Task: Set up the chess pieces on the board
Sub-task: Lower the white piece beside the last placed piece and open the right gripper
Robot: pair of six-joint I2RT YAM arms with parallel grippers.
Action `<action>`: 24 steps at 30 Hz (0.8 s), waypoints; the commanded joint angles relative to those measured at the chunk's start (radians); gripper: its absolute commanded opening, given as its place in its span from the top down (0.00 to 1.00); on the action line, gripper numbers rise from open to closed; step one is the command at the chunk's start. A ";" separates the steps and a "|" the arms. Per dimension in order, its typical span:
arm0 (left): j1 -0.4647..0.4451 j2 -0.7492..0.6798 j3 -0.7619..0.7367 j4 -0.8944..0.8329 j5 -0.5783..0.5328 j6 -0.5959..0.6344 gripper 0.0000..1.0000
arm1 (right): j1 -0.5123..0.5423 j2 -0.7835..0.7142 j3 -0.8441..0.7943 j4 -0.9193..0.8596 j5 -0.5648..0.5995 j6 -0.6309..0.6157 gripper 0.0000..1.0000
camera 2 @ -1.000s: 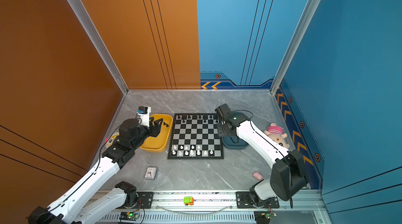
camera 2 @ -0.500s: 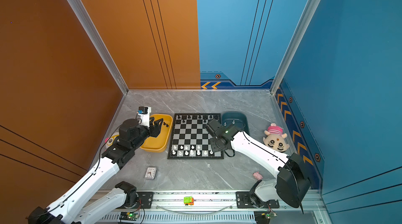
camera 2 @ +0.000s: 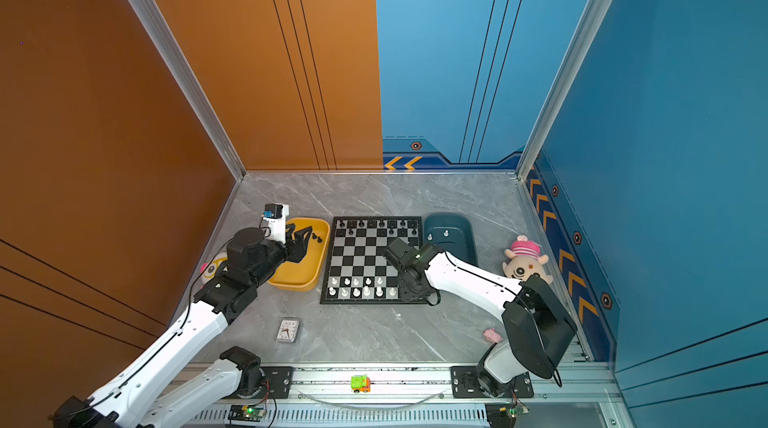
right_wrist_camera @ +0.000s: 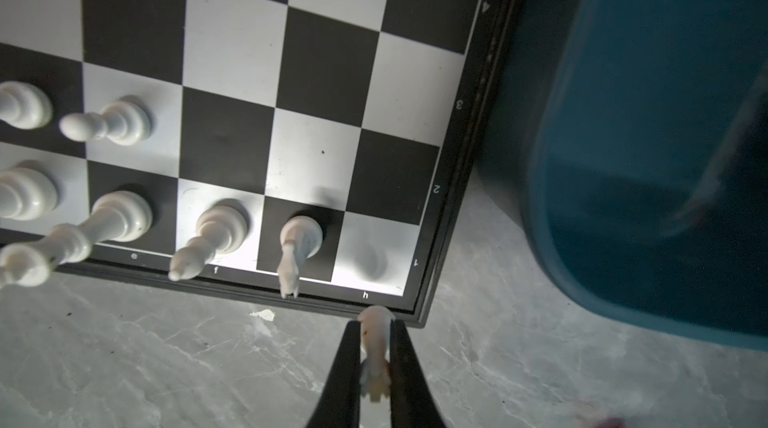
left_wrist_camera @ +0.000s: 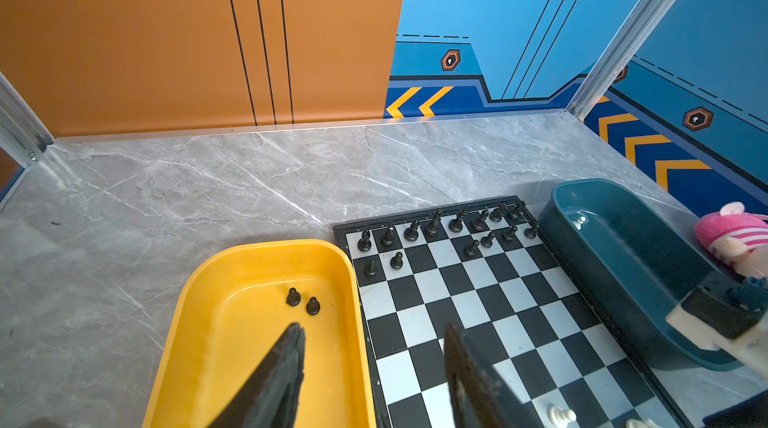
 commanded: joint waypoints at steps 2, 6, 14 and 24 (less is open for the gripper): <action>-0.011 -0.015 -0.014 -0.003 -0.029 0.018 0.44 | 0.004 0.016 -0.008 0.031 0.015 0.020 1.00; -0.012 -0.017 -0.015 -0.005 -0.033 0.020 0.44 | 0.001 0.029 -0.010 0.044 0.019 0.017 1.00; -0.012 -0.017 -0.014 -0.004 -0.034 0.019 0.44 | -0.006 0.052 -0.020 0.070 0.012 0.016 1.00; -0.014 -0.017 -0.015 -0.006 -0.037 0.021 0.44 | -0.010 0.047 -0.036 0.082 0.023 0.030 1.00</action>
